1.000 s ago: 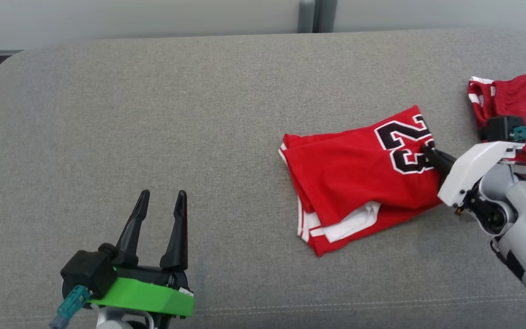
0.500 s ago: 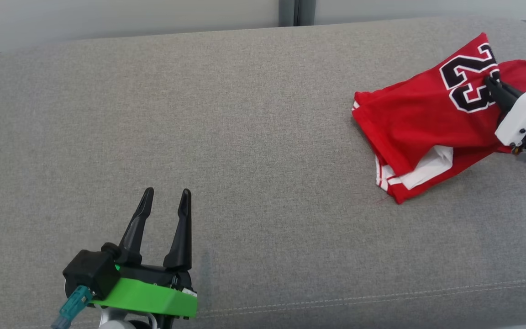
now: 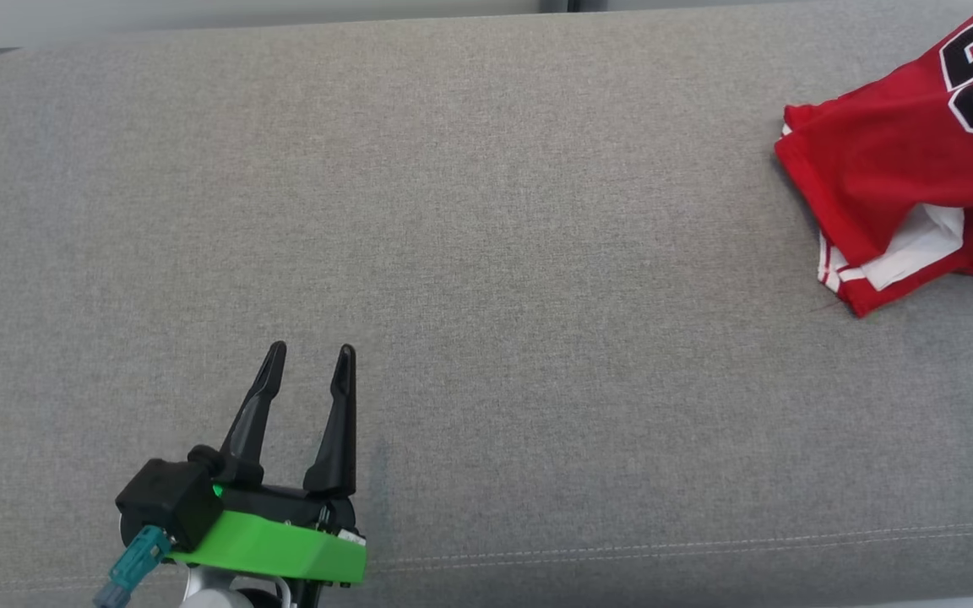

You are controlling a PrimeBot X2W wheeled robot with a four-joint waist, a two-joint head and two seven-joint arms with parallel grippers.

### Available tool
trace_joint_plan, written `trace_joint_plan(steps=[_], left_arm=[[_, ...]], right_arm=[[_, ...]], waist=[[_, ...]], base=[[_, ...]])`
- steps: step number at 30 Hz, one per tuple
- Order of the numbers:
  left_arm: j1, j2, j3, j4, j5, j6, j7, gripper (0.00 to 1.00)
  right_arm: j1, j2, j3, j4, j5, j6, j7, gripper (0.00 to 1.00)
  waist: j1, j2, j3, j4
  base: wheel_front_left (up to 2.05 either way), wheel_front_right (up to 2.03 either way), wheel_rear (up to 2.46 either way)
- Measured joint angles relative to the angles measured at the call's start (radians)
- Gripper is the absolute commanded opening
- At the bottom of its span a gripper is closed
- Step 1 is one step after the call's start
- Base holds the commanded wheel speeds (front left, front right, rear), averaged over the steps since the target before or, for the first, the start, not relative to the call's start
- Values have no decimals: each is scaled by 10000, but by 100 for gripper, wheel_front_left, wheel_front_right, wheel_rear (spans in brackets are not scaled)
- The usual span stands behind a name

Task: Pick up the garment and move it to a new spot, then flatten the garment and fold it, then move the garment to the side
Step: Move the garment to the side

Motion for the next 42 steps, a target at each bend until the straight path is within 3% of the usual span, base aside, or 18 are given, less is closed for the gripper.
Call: trace_joint_plan(steps=[11,17,28,33,42], left_arm=[[-406,48,29,-251,150,2,2,100],[-599,67,-58,-397,238,-2,42,100],[-877,353,-242,-961,677,-13,322,100],[-1426,359,-523,-1379,859,-136,539,100],[-1531,539,-556,-1641,1154,-146,834,100]], right_arm=[[-1095,-633,621,73,-1174,2,311,0],[-1171,-834,679,500,-1490,-176,347,0],[-1162,-999,380,1442,-1409,-846,138,0],[-1164,-1018,362,1611,-1605,-1304,-357,0],[-1163,-520,257,2025,-1745,-1584,-1058,2]], waist=[[0,0,614,94],[0,0,946,93],[0,0,1514,-54],[0,0,1945,-115],[0,0,2549,-250]], base=[[0,0,0],[0,0,0],[0,0,0],[0,0,0],[0,0,0]])
